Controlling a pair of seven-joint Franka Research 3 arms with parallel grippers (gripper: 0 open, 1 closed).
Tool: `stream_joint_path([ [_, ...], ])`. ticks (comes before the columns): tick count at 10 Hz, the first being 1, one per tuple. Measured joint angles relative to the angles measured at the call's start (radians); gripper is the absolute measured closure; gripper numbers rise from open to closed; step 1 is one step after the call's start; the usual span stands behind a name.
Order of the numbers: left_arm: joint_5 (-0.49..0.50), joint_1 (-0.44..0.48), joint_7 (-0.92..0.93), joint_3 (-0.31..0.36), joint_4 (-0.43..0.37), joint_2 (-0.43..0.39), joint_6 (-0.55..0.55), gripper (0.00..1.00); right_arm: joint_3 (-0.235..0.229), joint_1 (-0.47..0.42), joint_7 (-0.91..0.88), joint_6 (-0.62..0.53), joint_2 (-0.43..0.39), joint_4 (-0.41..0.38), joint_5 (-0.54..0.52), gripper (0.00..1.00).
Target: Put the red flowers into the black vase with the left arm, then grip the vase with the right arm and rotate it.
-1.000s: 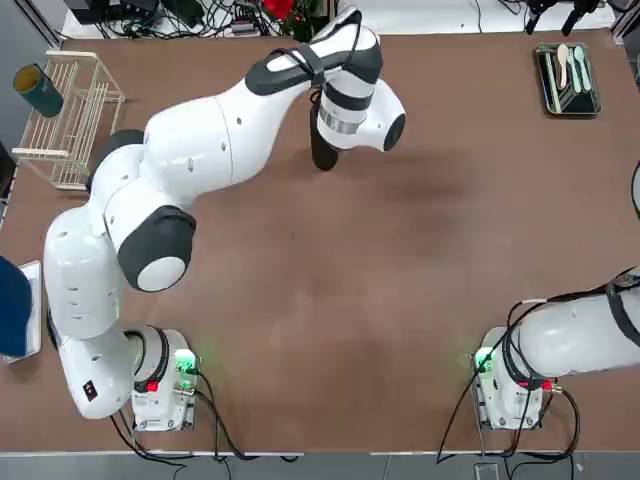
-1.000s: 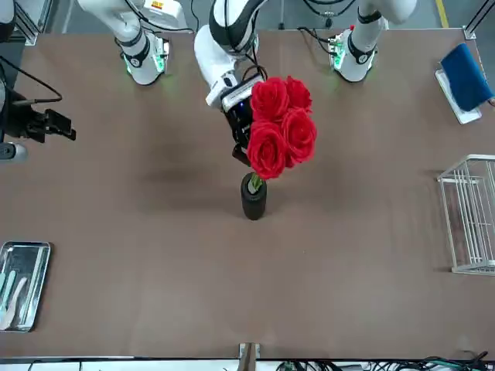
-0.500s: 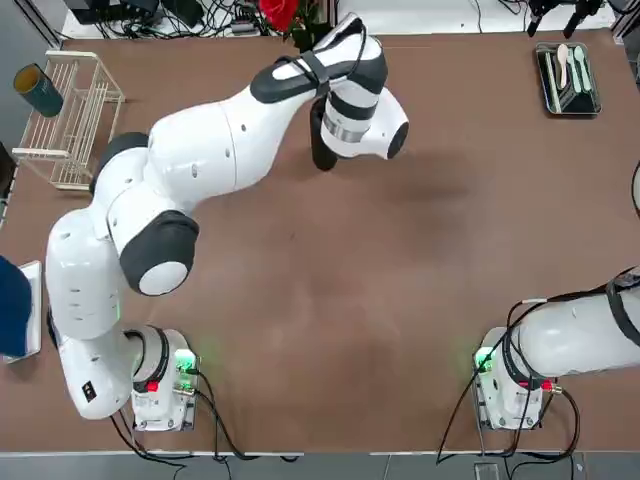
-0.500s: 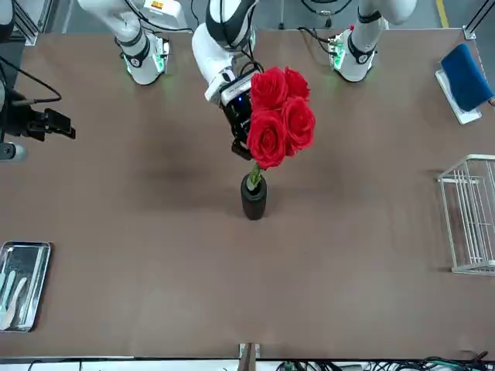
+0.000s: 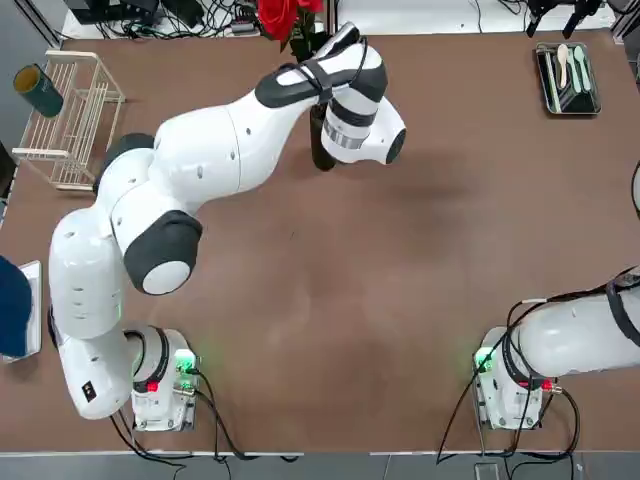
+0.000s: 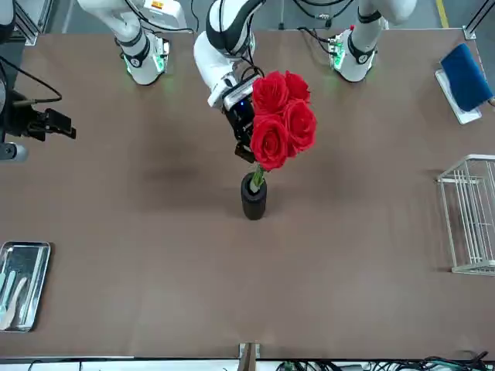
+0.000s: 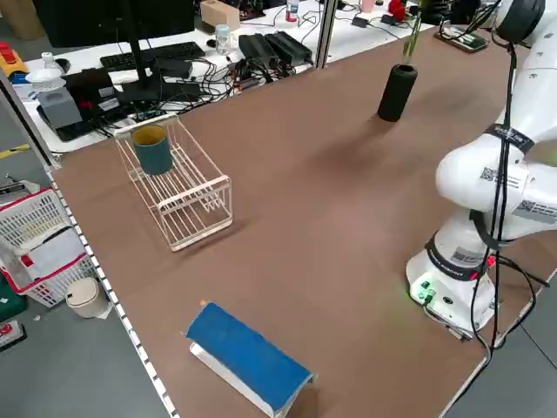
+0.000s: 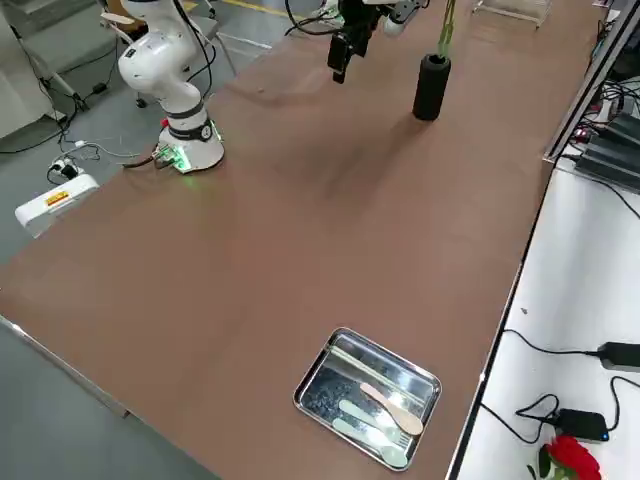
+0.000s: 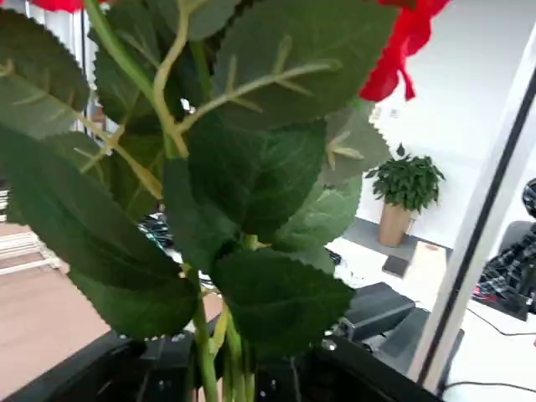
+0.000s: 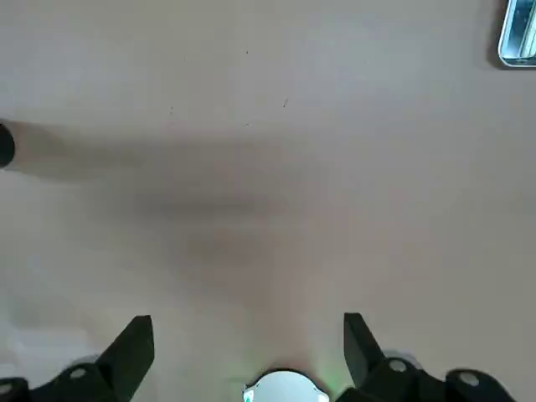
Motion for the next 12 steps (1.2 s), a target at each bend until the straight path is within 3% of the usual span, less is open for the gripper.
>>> stream_joint_path([
  [12, 0.000, -0.025, -0.023, 0.000, -0.019, 0.011, -0.024, 0.93, 0.000, -0.001, 0.000, -0.010, 0.000, -0.001, 0.000, 0.00],
])
